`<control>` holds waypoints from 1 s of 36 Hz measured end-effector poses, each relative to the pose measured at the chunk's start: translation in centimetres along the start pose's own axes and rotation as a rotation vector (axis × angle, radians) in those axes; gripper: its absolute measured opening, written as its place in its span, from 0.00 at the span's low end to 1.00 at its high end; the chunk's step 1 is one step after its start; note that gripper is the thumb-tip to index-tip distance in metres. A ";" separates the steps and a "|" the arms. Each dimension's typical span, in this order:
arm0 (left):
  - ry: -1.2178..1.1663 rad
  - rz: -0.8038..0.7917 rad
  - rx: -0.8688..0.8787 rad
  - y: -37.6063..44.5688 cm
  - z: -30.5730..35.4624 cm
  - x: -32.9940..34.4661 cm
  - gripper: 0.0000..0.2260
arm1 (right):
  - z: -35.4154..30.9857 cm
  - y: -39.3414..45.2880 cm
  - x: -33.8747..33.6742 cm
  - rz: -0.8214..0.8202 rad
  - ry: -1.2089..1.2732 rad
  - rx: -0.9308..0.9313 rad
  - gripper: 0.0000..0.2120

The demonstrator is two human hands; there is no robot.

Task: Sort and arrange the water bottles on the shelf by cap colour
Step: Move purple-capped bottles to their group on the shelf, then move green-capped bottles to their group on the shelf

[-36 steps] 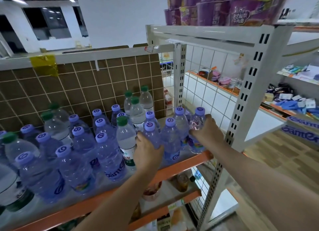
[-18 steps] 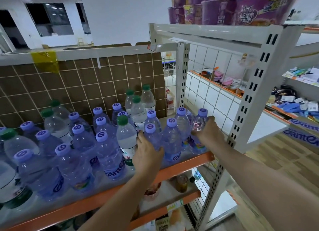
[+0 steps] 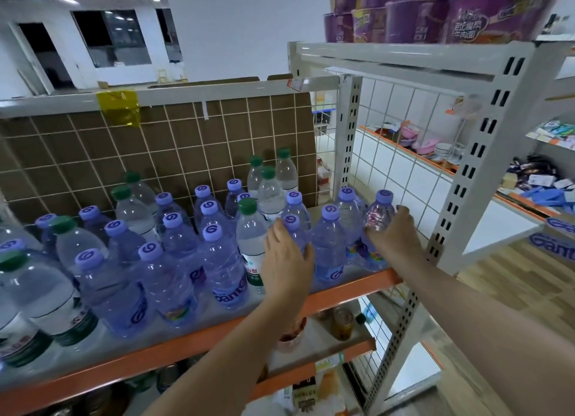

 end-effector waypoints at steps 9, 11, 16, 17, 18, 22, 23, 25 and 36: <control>-0.012 -0.032 0.085 -0.5 0.5 -4.6 0.15 | -4.5 -4.0 -1.9 0.256 -0.128 -0.011 0.26; 0.005 -0.021 0.100 -0.7 -0.2 -6.0 0.11 | -5.6 -5.0 -1.8 0.260 -0.129 -0.033 0.25; 0.019 -0.002 0.081 -1.2 -3.2 -9.9 0.10 | -9.1 -8.3 -1.0 0.283 -0.037 -0.218 0.14; 0.018 0.004 0.082 -1.3 -3.8 -10.7 0.10 | -10.0 -9.1 -0.6 0.273 -0.039 -0.260 0.12; 0.020 0.014 0.083 -1.3 -4.5 -11.7 0.09 | -10.9 -9.9 -0.3 0.268 -0.040 -0.299 0.11; 0.019 0.109 0.072 -1.4 -7.2 -16.2 0.09 | -14.3 -12.7 1.6 0.211 -0.004 -0.399 0.09; 0.020 0.139 0.076 -1.4 -7.8 -17.4 0.09 | -15.0 -13.3 2.2 0.190 0.004 -0.410 0.09; 0.001 0.199 0.079 -1.7 -9.3 -19.6 0.07 | -16.3 -14.4 3.5 0.154 -0.003 -0.415 0.12; 0.114 0.347 -0.059 -3.1 -18.6 -26.1 0.23 | -17.2 -17.4 9.8 0.038 -0.092 -0.191 0.31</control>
Point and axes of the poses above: each hand's wrist, its own y-axis towards the middle knuckle, its own x-axis out of the palm, z = x × y, the point moved 5 cm from there along y, towards the middle knuckle, and after that the axes turned 12 degrees about -y, right-handed, at the moved point
